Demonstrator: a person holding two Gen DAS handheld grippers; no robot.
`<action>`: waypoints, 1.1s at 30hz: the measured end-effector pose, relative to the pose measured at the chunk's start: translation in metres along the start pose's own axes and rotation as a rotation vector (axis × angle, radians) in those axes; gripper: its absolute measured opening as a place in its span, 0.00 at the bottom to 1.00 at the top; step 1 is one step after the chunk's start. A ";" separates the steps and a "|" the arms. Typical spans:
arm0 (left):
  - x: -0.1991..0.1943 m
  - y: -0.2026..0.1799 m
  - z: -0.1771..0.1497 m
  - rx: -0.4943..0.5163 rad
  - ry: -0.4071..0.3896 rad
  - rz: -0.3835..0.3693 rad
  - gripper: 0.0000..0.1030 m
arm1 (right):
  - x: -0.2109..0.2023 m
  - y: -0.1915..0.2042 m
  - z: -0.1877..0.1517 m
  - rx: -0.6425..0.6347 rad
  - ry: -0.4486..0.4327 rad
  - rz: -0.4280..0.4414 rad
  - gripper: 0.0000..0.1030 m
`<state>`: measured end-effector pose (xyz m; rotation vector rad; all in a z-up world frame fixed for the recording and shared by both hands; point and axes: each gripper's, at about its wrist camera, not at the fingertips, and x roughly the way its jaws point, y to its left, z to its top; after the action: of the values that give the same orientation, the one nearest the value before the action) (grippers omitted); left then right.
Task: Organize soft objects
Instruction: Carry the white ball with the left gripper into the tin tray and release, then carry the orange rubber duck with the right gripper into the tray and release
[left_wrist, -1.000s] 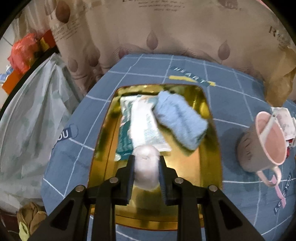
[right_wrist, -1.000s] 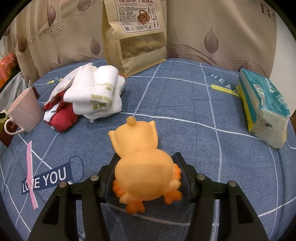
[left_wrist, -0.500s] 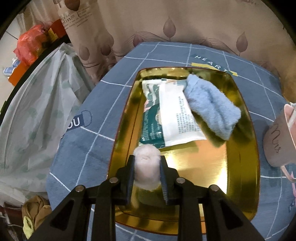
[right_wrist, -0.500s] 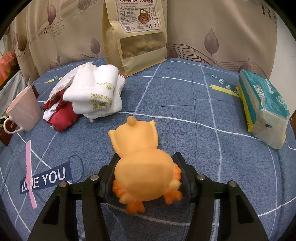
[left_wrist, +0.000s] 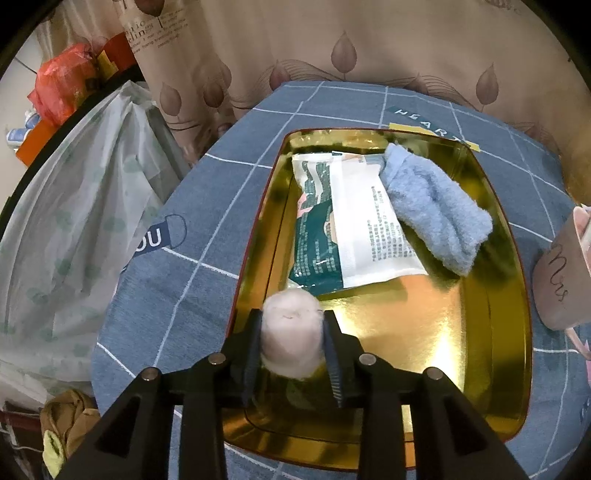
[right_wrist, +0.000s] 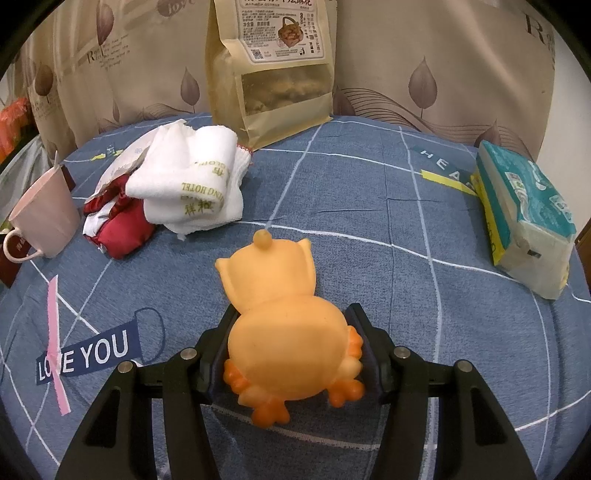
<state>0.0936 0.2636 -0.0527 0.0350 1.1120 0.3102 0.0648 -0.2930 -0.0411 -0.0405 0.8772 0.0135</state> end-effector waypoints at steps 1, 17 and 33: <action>0.000 0.000 -0.001 0.001 -0.003 -0.004 0.32 | 0.000 0.000 0.000 -0.001 0.000 -0.001 0.53; -0.026 0.005 -0.012 -0.012 -0.093 -0.056 0.45 | 0.000 0.002 0.000 -0.016 0.002 -0.020 0.52; -0.061 0.057 -0.023 -0.223 -0.212 -0.056 0.49 | -0.010 0.021 0.002 -0.020 0.005 -0.065 0.50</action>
<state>0.0354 0.2993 0.0013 -0.1579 0.8616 0.3698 0.0597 -0.2717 -0.0327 -0.0881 0.8800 -0.0388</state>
